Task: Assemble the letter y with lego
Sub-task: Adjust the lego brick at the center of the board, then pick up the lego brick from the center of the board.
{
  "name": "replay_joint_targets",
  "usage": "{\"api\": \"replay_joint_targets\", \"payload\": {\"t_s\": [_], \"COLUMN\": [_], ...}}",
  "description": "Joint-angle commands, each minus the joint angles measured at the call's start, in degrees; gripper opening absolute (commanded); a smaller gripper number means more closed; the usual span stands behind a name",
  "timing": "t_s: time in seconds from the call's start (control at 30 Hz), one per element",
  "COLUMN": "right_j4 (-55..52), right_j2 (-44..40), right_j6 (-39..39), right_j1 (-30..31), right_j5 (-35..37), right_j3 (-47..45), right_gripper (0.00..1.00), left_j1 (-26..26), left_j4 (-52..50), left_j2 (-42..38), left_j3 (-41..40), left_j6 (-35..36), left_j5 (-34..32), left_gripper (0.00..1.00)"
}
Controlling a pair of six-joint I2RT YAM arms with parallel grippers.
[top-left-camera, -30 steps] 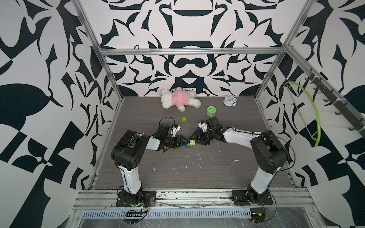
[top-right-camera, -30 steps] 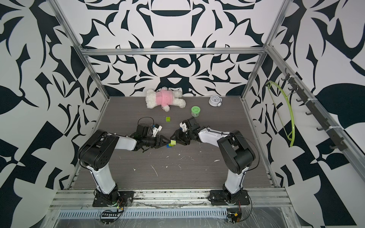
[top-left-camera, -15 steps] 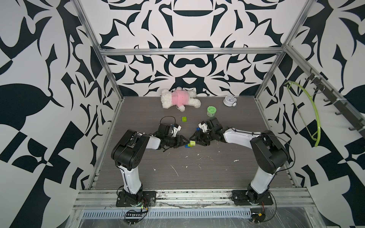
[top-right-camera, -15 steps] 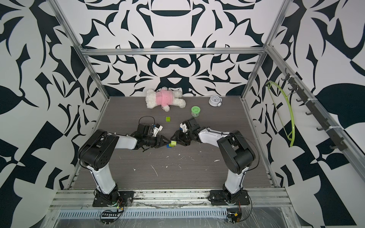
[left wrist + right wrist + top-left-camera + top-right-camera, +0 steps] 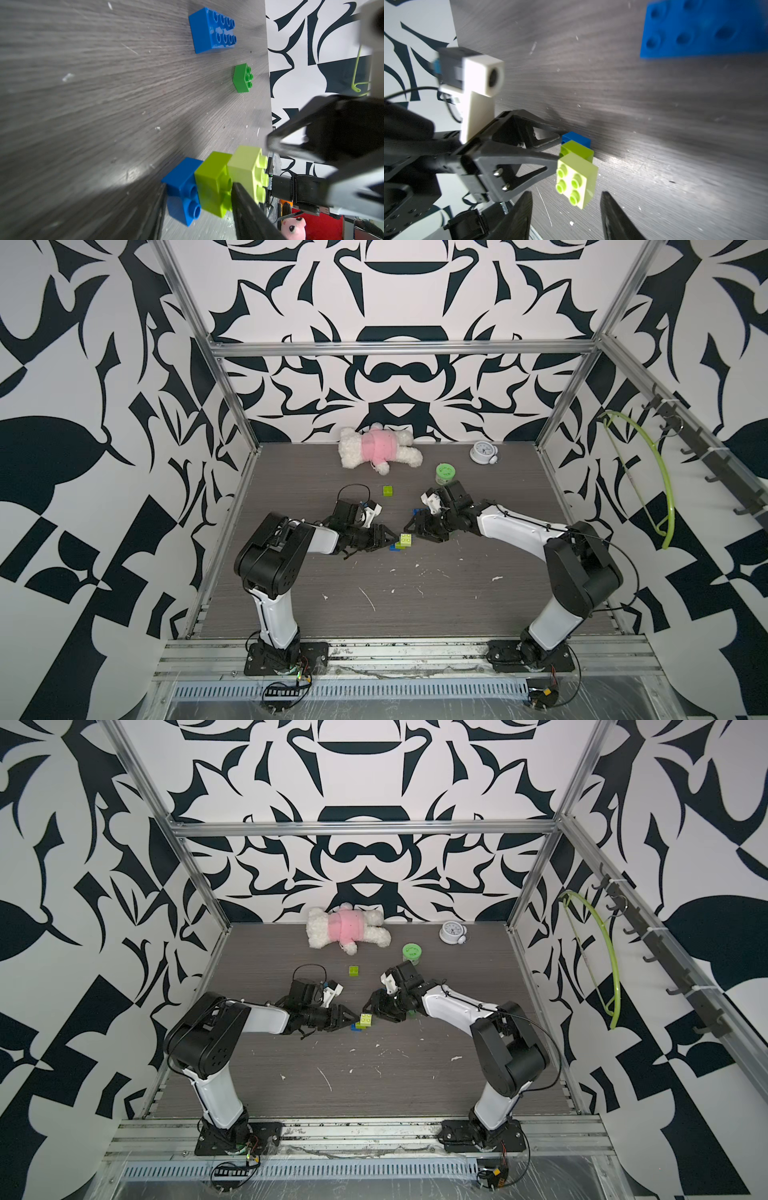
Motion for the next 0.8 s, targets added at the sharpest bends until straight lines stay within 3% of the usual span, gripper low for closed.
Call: {"api": "replay_joint_targets", "payload": {"t_s": [0.0, 0.2, 0.53, 0.77], "right_j4": [-11.29, -28.29, -40.99, -38.25], "right_j2": [-1.2, 10.42, 37.41, 47.84], "right_j6": [-10.26, -22.43, -17.9, -16.88], "right_j1": [-1.15, -1.54, 1.22, 2.84], "right_j5": [6.03, 15.41, 27.24, 27.33], "right_j3": [8.87, 32.25, 69.98, 79.94], "right_gripper": [0.54, 0.53, 0.51, 0.51], "left_j1": [-0.83, -0.82, -0.83, -0.78], "left_j4": [-17.83, -17.55, -17.72, -17.64], "left_j2": [6.88, 6.92, 6.7, 7.09], "left_j3": [-4.53, -4.77, -4.7, -4.62], "left_j6": [0.21, -0.07, 0.01, 0.01], "left_j5": [-12.34, -12.52, -12.83, -12.8], "left_gripper": [0.54, 0.54, 0.54, 0.54]}}
